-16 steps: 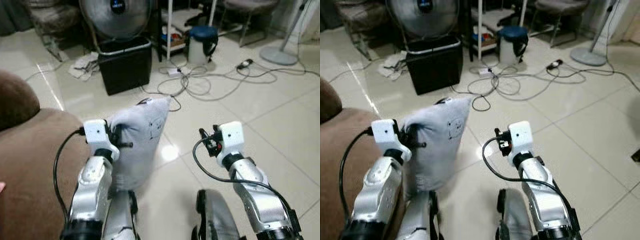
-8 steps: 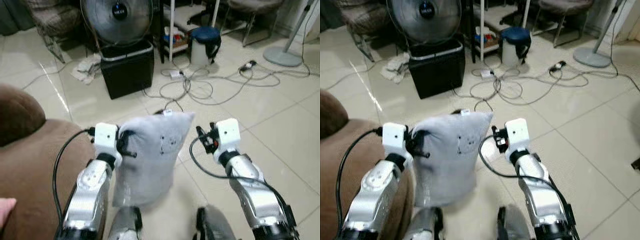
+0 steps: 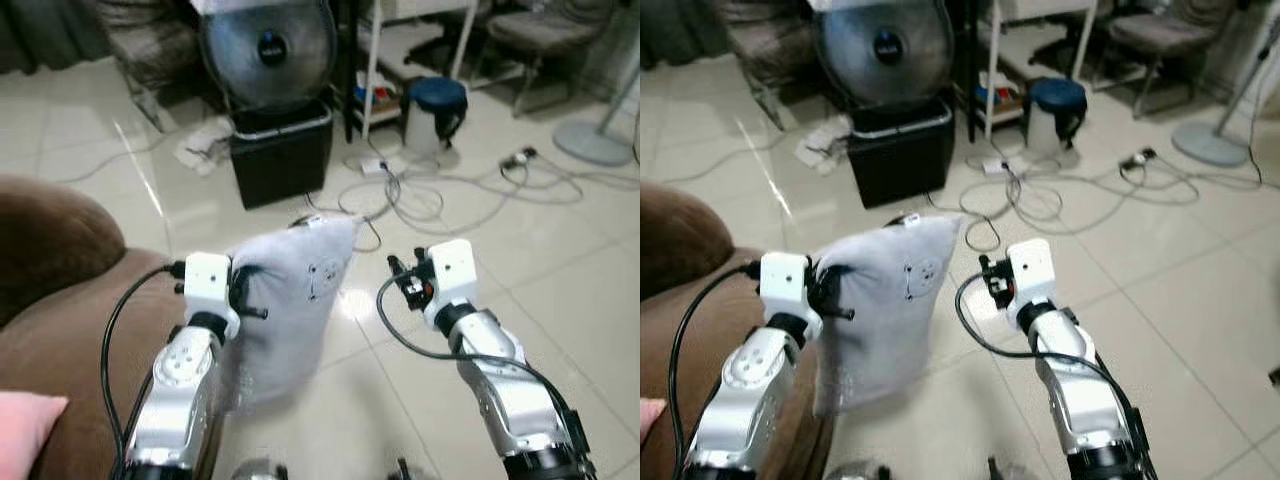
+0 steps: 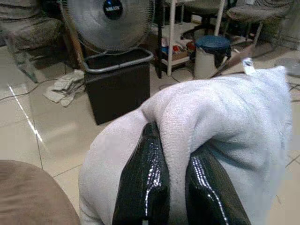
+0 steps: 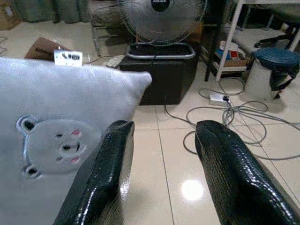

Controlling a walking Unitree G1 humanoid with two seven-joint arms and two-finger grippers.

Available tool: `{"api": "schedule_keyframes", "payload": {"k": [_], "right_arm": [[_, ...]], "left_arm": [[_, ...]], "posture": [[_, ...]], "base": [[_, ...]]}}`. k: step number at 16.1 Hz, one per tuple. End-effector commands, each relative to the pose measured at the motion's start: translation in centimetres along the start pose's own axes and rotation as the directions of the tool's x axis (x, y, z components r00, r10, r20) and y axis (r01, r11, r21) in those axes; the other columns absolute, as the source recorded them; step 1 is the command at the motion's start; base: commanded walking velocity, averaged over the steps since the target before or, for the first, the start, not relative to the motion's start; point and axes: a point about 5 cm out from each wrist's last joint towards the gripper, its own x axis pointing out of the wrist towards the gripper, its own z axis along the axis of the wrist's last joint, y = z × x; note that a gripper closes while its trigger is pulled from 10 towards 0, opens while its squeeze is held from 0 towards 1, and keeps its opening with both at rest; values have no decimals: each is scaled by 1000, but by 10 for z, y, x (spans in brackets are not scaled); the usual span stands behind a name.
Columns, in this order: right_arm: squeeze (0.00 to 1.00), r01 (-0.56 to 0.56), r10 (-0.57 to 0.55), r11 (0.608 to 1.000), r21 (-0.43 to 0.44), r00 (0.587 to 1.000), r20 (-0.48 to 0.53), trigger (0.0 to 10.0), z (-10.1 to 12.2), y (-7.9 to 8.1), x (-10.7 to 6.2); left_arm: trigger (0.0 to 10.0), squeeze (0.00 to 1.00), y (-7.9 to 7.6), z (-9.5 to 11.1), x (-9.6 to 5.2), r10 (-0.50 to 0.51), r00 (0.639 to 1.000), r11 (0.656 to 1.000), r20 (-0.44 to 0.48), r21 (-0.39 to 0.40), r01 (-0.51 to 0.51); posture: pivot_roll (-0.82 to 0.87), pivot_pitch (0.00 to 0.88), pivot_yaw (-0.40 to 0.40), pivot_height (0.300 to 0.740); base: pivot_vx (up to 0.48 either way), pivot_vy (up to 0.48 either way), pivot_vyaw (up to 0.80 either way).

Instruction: Move the pillow to the sofa from floor

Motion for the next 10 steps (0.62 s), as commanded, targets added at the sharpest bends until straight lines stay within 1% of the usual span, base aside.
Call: {"api": "schedule_keyframes", "payload": {"k": [1, 3, 5, 6, 7, 8, 9, 10], "right_arm": [[0, -10, 10, 1000, 20, 1000, -3, 10000, -1, 2, -3], [0, -38, 38, 999, 5, 999, -12, 10000, -4, 7, -5], [0, -39, 39, 999, 7, 999, -10, 10000, 0, 4, 2], [0, -43, 43, 999, 9, 999, -8, 10000, 4, 5, 7], [0, -53, 53, 999, -3, 999, -13, 10000, 6, 4, 16], [0, -27, 26, 999, -31, 999, -35, 10000, 3, 0, 20], [0, -3, 2, 1000, -21, 999, -46, 10000, 3, -3, 20], [0, 22, -20, 999, 26, 997, -79, 10000, -1, -6, 19]], "left_arm": [[10000, 0, -3, 11, -1, -13, 998, 1000, 55, 19, 12], [10000, 0, -4, 10, -5, -30, 999, 1000, 43, 5, 30], [10000, 0, 5, 15, -6, -16, 998, 1000, 55, -7, 16], [10000, 0, 10, 19, -4, 0, 998, 999, 59, -36, 2], [10000, 0, 16, 18, -2, 9, 999, 1000, 52, -6, -9], [10000, 0, 20, 16, -3, 21, 999, 1000, 49, 15, -22], [10000, 0, 21, 17, -2, 27, 998, 1000, 56, 10, -28], [10000, 0, 21, 17, 0, 43, 998, 999, 52, -3, -43]], "posture": [[74, 0, 14, 740], [73, 0, 19, 740], [103, 0, 1, 740], [121, 0, -2, 740], [133, 0, -7, 740], [126, 0, -15, 740], [123, 0, -19, 740], [115, 0, -14, 740]], "base": [[0, 0, 0], [0, 0, 0], [0, 0, 0], [0, 0, 0], [0, 0, 0], [0, 0, 0], [0, 0, 0], [0, 0, 0]]}}
